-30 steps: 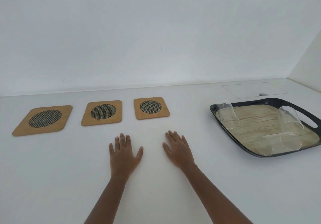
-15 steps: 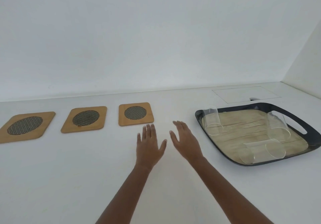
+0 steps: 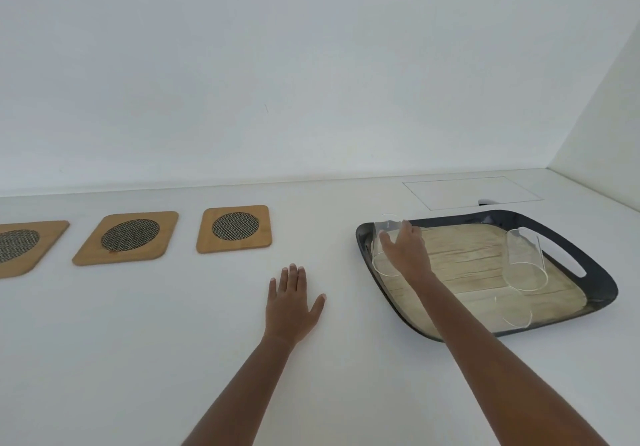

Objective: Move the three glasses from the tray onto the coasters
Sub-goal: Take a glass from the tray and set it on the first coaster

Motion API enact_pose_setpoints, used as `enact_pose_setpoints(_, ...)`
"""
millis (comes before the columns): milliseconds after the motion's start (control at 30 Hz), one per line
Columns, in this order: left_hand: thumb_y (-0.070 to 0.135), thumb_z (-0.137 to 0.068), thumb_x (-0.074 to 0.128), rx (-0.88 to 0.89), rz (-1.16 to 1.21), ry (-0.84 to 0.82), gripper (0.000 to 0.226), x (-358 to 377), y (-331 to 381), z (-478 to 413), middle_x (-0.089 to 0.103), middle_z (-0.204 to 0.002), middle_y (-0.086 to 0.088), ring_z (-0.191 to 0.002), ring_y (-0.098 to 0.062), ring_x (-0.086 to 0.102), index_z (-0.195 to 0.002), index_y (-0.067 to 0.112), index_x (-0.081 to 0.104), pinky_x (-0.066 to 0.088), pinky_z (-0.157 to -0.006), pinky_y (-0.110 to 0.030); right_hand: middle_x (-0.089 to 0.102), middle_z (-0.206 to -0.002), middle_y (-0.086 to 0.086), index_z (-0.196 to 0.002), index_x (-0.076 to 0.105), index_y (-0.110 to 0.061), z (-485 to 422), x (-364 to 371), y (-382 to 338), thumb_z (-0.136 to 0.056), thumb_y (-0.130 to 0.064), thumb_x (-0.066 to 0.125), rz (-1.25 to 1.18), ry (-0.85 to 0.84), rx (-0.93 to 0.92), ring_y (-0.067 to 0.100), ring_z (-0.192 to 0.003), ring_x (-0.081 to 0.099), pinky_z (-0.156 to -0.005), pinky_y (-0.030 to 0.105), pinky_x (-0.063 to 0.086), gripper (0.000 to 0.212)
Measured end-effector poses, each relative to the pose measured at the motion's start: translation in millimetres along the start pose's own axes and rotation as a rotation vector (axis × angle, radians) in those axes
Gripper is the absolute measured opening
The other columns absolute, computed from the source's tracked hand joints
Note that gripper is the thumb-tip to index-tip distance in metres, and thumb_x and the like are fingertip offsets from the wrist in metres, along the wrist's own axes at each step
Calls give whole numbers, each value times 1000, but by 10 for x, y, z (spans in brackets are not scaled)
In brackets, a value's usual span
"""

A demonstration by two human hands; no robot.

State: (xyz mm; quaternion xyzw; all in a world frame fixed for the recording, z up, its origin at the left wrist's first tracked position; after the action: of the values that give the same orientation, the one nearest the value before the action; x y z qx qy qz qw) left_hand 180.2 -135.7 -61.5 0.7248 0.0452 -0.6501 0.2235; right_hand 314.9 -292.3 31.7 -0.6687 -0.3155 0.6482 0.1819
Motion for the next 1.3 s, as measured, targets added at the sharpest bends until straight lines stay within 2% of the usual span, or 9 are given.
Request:
enact_pose_setpoints(233, 46, -96, 27, -18, 11, 34, 64, 34, -27, 3, 5, -160, -8, -148, -20, 4, -148, 11, 10, 0, -120, -37, 31, -139, 28, -137, 19, 2, -159, 138, 188, -86, -39, 55, -104, -194, 212, 42, -124, 40, -101, 45, 39, 75)
enact_pose_setpoints(400, 45, -97, 28, -27, 22, 45, 63, 23, -27, 10, 5, -160, -6, -148, -18, 5, -148, 13, 11, -1, -120, -36, 35, -138, 28, -137, 18, 0, -225, 183, 243, -79, -40, 65, -157, -201, 269, 40, -126, 39, -102, 45, 37, 85)
enact_pose_setpoints(667, 44, -97, 29, -35, 39, 46, 61, 28, -31, 18, 6, -160, -5, -148, -17, 4, -148, 14, 13, -2, -120, -34, 44, -130, 26, -130, 22, 3, -328, 159, 263, -78, -31, 65, -208, -206, 271, 39, -118, 46, -94, 45, 44, 76)
enact_pose_setpoints(800, 44, -97, 28, -34, 33, 36, 61, 23, -30, 23, 5, -160, -5, -148, -18, 4, -148, 15, 12, -2, -120, -34, 46, -126, 19, -130, 25, 2, -331, 111, 233, -78, -30, 65, -364, -233, 266, 37, -111, 54, -81, 41, 46, 73)
enact_pose_setpoints(933, 43, -98, 29, -49, 78, -7, 59, -10, -43, 30, 6, -160, -4, -148, -16, 4, -148, 15, 13, -1, -120, -33, 49, -112, 11, -117, 39, -4, -256, 36, 29, -78, -30, 64, -565, -312, 225, 30, -99, 58, -75, 39, 46, 54)
enact_pose_setpoints(1033, 46, -97, 32, -145, 293, 44, 60, -152, -61, 34, 22, -157, -5, -146, -18, 17, -146, 14, 21, 9, -120, -35, 56, -97, 8, -102, 50, -6, -114, 11, -224, -78, -31, 64, -662, -417, 151, 22, -80, 59, -65, 32, 47, 37)
enact_pose_setpoints(1133, 54, -93, 33, -275, 633, 67, 64, -374, -76, 22, 35, -151, -7, -139, -24, 33, -144, 16, 25, 24, -114, -41, 52, -88, 6, -87, 50, -15, 82, 81, -443, -77, -33, 66, -725, -518, 151, 21, -73, 58, -54, 27, 46, 26)
enact_pose_setpoints(1233, 57, -92, 29, -275, 922, 33, 62, -618, -78, -16, 46, -143, -10, -130, -25, 43, -138, 16, 37, 32, -107, -38, 57, -96, 9, -88, 55, -20, 311, 239, -629, -77, -35, 66, -782, -640, 206, 20, -76, 63, -61, 30, 52, 22)
enact_pose_setpoints(1300, 56, -92, 26, -262, 1154, -25, 58, -763, -98, -22, 55, -128, -6, -112, -21, 50, -130, 16, 46, 39, -93, -32, 62, -96, 10, -94, 55, -20, 474, 367, -757, -74, -35, 67, -818, -750, 224, 21, -78, 65, -62, 31, 52, 28)
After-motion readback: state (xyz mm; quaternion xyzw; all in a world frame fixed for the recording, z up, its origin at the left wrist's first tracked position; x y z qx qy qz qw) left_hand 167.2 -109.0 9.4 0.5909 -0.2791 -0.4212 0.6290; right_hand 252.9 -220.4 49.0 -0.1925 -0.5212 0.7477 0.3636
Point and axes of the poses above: each hand's wrist, its own z-axis away from the middle knuckle, its own x-axis out of the palm, y = z × x, the point moved 5 cm from there along -z, towards the middle knuckle
